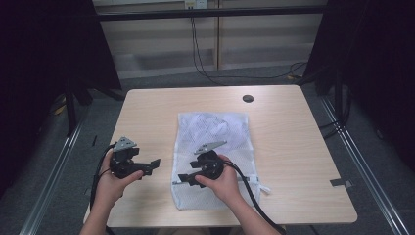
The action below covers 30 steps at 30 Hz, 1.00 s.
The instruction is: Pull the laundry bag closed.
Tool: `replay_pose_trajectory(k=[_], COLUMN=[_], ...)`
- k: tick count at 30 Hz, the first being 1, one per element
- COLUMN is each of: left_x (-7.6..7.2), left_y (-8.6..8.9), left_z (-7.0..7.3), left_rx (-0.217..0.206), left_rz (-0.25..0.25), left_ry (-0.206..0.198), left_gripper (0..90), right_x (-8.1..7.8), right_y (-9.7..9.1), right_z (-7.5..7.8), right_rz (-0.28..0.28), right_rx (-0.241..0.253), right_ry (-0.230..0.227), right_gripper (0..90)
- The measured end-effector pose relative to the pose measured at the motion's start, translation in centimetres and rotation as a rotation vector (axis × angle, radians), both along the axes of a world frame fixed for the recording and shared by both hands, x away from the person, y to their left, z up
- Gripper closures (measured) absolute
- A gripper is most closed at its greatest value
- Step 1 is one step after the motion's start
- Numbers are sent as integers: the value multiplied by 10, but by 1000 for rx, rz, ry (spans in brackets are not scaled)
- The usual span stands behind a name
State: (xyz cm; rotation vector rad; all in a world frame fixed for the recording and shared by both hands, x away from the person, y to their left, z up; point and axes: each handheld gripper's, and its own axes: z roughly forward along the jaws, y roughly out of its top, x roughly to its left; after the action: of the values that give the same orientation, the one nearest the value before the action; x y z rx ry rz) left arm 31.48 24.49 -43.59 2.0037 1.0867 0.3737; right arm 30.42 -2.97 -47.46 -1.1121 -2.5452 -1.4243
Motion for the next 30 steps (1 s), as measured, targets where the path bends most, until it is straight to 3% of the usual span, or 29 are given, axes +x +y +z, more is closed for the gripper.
replay_pose_trajectory(k=[16, 27, 30], left_x=[0, 0, 0], left_y=[0, 0, 0], left_z=[-2, -2, -2], left_rx=[11, 20, 15], left_rz=[-1, -2, -3], left_ry=[3, 3, 5], left_gripper=[63, 66, 65], right_x=[1, 0, -2], right_y=[9, 14, 16], right_z=[-8, -14, -18], right_rz=[-23, -25, -36], right_rx=[-8, -2, -1], right_ry=[60, 95, 127], right_gripper=[367, 524, 576])
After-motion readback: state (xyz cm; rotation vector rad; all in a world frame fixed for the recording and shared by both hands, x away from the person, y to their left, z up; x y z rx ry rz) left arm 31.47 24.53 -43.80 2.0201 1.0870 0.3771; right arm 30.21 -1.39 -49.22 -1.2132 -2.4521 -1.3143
